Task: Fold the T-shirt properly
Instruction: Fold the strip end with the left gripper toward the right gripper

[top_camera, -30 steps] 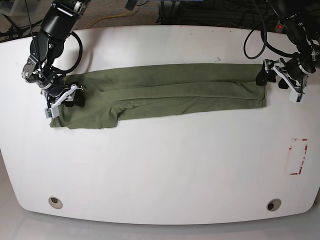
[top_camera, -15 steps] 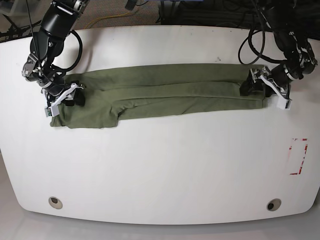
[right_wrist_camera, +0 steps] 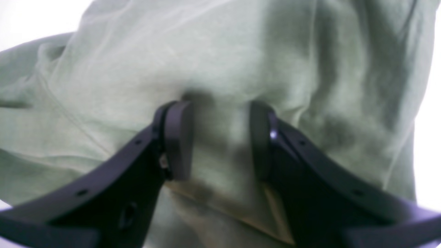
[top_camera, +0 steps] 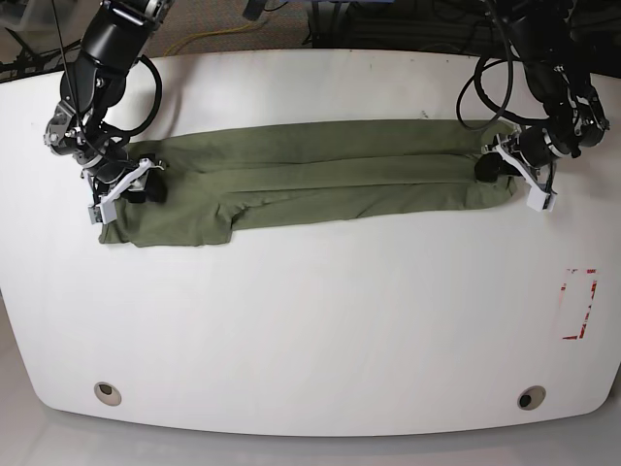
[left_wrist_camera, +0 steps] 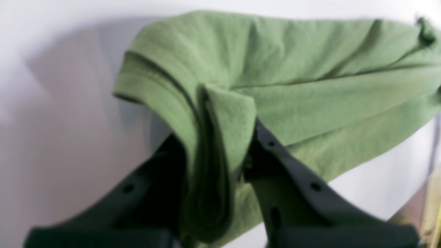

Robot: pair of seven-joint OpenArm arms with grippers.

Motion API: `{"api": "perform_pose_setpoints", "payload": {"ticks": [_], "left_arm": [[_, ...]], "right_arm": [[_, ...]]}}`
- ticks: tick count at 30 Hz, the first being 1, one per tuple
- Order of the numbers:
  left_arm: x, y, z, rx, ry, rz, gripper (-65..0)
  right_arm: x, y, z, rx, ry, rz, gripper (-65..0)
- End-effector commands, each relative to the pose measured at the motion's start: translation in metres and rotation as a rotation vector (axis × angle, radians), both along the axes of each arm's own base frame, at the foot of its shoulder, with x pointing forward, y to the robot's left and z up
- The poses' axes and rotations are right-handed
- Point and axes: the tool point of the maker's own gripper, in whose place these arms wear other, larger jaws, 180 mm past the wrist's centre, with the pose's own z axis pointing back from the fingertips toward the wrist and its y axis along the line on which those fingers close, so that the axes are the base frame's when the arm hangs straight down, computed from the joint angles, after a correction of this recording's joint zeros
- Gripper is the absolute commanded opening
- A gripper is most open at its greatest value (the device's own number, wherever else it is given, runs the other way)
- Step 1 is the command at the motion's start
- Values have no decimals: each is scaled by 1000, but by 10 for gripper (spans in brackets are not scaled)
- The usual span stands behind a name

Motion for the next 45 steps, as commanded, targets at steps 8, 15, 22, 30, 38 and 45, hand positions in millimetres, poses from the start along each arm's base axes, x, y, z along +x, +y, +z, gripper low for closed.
{"api": "perform_pose_setpoints", "payload": {"ticks": [8, 15, 22, 30, 38, 45], "left_arm": [[13, -52, 73, 178, -202, -244, -600], [12, -123, 86, 125, -269, -418, -597], [19, -194, 101, 22, -327, -539, -597], [28, -233, 89, 7, -268, -561, -597], [34, -247, 88, 8, -258, -558, -539], [44, -256, 84, -6, -238, -562, -304]], "right_arm": [[-29, -9, -15, -92, 135, 34, -395], [-30, -9, -15, -92, 137, 34, -396], [-29, -6, -15, -89, 134, 38, -396], [-29, 2, -17, -71, 134, 38, -396], [-28, 10, -19, -53, 132, 41, -396], [-28, 12, -20, -50, 131, 41, -396]]}}
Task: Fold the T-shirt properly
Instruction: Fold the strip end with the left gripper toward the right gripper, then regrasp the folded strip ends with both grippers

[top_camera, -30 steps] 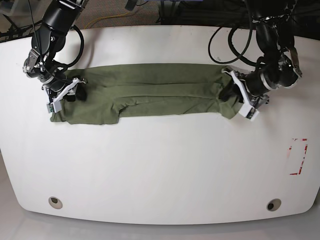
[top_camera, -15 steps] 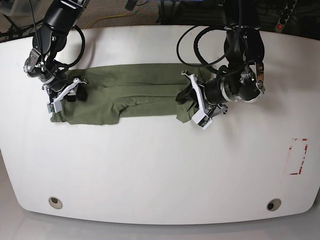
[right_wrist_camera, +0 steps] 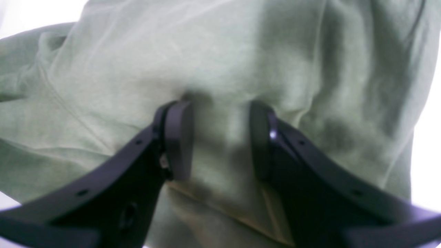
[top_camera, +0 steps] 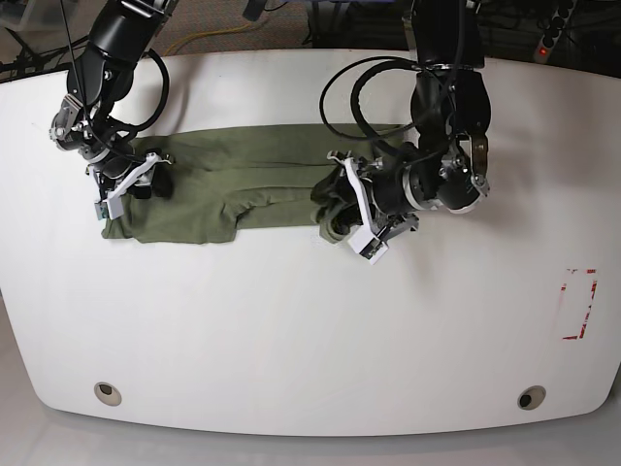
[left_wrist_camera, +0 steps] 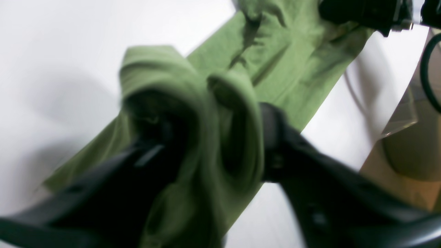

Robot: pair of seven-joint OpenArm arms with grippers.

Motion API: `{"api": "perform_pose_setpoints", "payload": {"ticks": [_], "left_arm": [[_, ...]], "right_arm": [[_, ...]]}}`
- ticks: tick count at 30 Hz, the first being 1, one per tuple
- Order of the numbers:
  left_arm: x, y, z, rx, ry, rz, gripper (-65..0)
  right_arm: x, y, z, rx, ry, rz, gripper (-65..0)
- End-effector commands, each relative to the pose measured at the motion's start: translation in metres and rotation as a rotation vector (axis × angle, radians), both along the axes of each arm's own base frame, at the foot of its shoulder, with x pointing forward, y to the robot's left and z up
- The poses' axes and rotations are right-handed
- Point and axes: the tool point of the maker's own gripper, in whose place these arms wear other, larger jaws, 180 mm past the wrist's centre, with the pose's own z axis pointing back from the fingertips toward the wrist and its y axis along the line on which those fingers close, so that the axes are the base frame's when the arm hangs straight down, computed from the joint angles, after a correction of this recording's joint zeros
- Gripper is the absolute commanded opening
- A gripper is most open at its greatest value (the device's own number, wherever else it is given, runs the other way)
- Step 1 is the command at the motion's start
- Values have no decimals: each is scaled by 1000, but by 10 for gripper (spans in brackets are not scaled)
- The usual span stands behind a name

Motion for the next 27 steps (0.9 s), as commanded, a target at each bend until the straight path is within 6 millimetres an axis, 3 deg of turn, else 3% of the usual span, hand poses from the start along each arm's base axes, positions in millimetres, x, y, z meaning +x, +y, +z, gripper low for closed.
{"api": "perform_pose_setpoints", "payload": {"ticks": [1, 5, 7, 11, 15, 18, 21, 24, 27], "left_arm": [[15, -11, 15, -49, -32, -2, -271], [30, -12, 24, -70, -12, 48, -181], [32, -24, 35, -81, -37, 17, -156], [20, -51, 74, -162, -120, -86, -149], [19, -42, 84, -109, -164, -92, -150], [23, -18, 69, -16, -166, -65, -151], [12, 4, 40, 72, -114, -42, -153], [-4, 27, 14, 124, -75, -25, -154], [-20, 46, -6, 138, -44, 0, -215]], "right_arm": [[-22, -2, -19, -47, 128, 26, -396], [-22, -2, -19, -47, 128, 26, -396], [-22, -2, -19, -47, 128, 26, -396], [-22, -4, -19, -53, 130, 26, -396], [-21, -4, -19, -52, 128, 28, -396], [-19, -4, -17, -52, 121, 28, -396], [-14, -7, -8, -71, 96, 28, -390], [-6, -9, 12, -117, 53, 41, -387], [3, -12, 34, -172, 31, 58, -384]]}}
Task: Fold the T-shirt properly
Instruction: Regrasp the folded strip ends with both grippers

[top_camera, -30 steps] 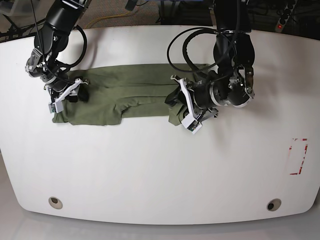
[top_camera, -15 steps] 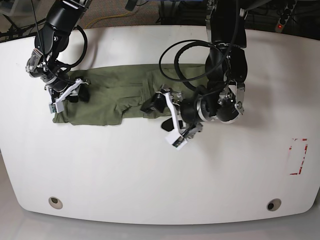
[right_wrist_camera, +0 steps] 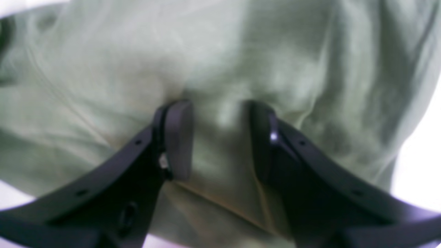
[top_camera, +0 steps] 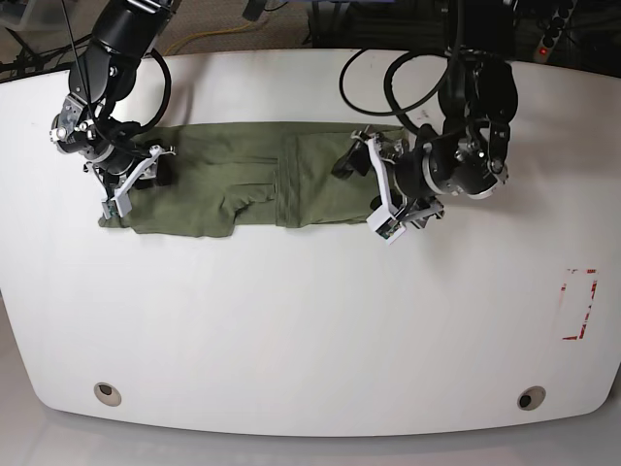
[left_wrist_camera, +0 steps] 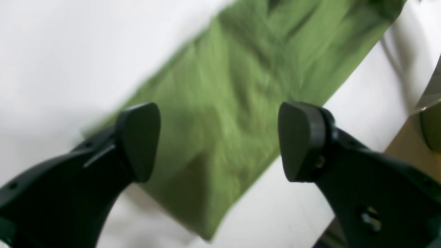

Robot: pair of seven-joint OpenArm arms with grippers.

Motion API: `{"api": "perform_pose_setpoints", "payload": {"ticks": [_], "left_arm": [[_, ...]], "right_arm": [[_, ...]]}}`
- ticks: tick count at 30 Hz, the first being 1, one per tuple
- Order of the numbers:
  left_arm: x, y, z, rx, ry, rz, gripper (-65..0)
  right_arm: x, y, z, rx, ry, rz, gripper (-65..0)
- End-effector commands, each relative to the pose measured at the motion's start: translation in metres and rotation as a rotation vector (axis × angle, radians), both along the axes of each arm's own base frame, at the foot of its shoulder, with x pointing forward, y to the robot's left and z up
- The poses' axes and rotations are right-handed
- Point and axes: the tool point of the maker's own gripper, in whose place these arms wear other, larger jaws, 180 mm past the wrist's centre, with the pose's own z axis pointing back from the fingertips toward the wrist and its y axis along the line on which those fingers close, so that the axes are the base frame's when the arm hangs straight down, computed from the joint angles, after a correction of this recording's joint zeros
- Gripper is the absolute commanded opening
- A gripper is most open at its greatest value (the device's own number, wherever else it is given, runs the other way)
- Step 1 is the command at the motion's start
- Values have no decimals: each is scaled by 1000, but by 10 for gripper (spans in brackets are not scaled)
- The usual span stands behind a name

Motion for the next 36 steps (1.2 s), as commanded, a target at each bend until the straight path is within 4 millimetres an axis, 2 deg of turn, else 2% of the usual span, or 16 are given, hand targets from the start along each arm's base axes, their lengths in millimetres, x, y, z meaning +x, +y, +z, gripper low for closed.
{"api": "perform_pose_setpoints", "payload": {"ticks": [1, 3, 4, 6, 8, 11, 14, 18, 25, 31, 34, 36], "left_arm": [[-5, 11, -1, -42, -37, 28, -239], [-13, 16, -8, -45, -29, 37, -257], [-17, 18, -12, -44, -20, 40, -257], [-24, 23, -20, -49, 5, 57, -257], [-27, 31, -26, -58, 17, 93, -257], [-26, 40, -33, -81, 29, 145, -257], [-24, 39, -30, -90, 21, 145, -257], [-20, 37, -17, -93, -24, 137, -257], [-14, 35, -2, -98, -73, 129, -257], [-6, 36, 3, -97, -93, 135, -257], [-4, 32, 3, -109, -90, 143, -257], [-5, 32, -5, -117, -63, 157, -258]], "right_arm": [[12, -12, 28, -84, -22, 12, -361], [14, -25, 38, -101, -28, -21, -290], [13, -37, 44, -106, -26, -60, -217], [17, -52, 56, -93, -35, -113, -124], [19, -63, 66, -70, -54, -150, -81], [19, -86, 78, -24, -67, -206, -78], [12, -111, 76, 89, -66, -274, -78], [6, -124, 65, 225, -67, -315, -78], [-10, -123, 40, 309, -18, -340, -97], [-22, -91, 12, 373, 30, -339, -95], [-20, -65, 1, 393, 67, -283, -95], [-16, -51, -2, 391, 83, -241, -97]]}}
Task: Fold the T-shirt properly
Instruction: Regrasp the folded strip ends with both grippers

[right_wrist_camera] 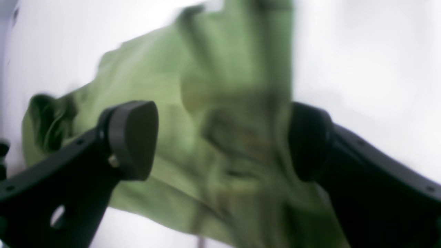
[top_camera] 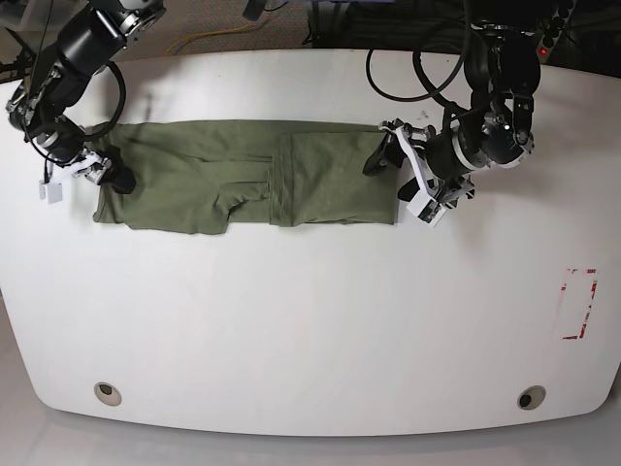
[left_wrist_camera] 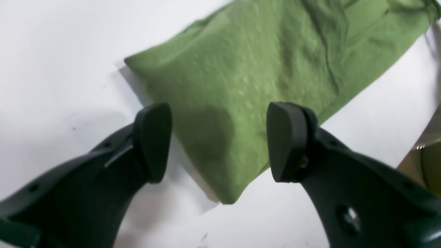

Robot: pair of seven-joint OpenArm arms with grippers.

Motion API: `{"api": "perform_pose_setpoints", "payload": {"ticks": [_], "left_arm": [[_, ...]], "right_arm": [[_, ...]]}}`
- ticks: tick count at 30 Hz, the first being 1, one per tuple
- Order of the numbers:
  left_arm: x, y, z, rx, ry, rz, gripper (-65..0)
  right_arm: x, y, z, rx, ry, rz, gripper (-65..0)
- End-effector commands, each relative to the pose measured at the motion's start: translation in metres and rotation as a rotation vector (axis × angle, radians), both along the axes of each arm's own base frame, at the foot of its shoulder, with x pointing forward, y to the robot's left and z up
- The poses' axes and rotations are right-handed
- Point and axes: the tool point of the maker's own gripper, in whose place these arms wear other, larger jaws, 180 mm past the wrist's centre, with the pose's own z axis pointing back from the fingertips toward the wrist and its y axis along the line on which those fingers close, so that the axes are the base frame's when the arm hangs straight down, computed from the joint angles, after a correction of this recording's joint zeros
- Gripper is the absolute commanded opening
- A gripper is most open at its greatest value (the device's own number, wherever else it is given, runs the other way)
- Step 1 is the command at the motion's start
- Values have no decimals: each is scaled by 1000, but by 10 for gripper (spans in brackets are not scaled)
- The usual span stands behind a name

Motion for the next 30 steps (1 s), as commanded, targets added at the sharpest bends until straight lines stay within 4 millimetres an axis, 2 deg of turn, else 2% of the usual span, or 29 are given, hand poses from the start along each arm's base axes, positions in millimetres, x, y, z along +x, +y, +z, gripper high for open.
{"api": "perform_pose_setpoints", "payload": {"ticks": [1, 4, 6, 12, 14, 18, 26, 28, 30], "left_arm": [[6, -1, 0, -41, 6, 31, -258], [14, 7, -5, -45, 24, 72, -258], [16, 7, -6, -47, 27, 75, -258], [17, -2, -11, -83, 49, 90, -258], [17, -3, -15, -93, 56, 96, -258], [22, -1, -23, -96, 81, 105, -258], [17, 5, -46, -91, 151, 122, -258], [15, 6, -51, -90, 169, 125, -258], [13, 6, -55, -90, 183, 128, -258]], "right_arm": [[-1, 16, -7, -23, 58, 71, -97], [7, 33, -4, -21, 20, 80, -109], [9, 33, -3, -21, 14, 79, -166], [12, 36, -2, -23, 8, 88, -542], [16, 39, 1, -39, 2, 113, -621], [25, 36, 23, -129, -56, 152, -637], [26, 32, 65, -280, -145, 194, -640], [23, 34, 71, -309, -148, 214, -642], [25, 45, 79, -332, -168, 250, -642]]}}
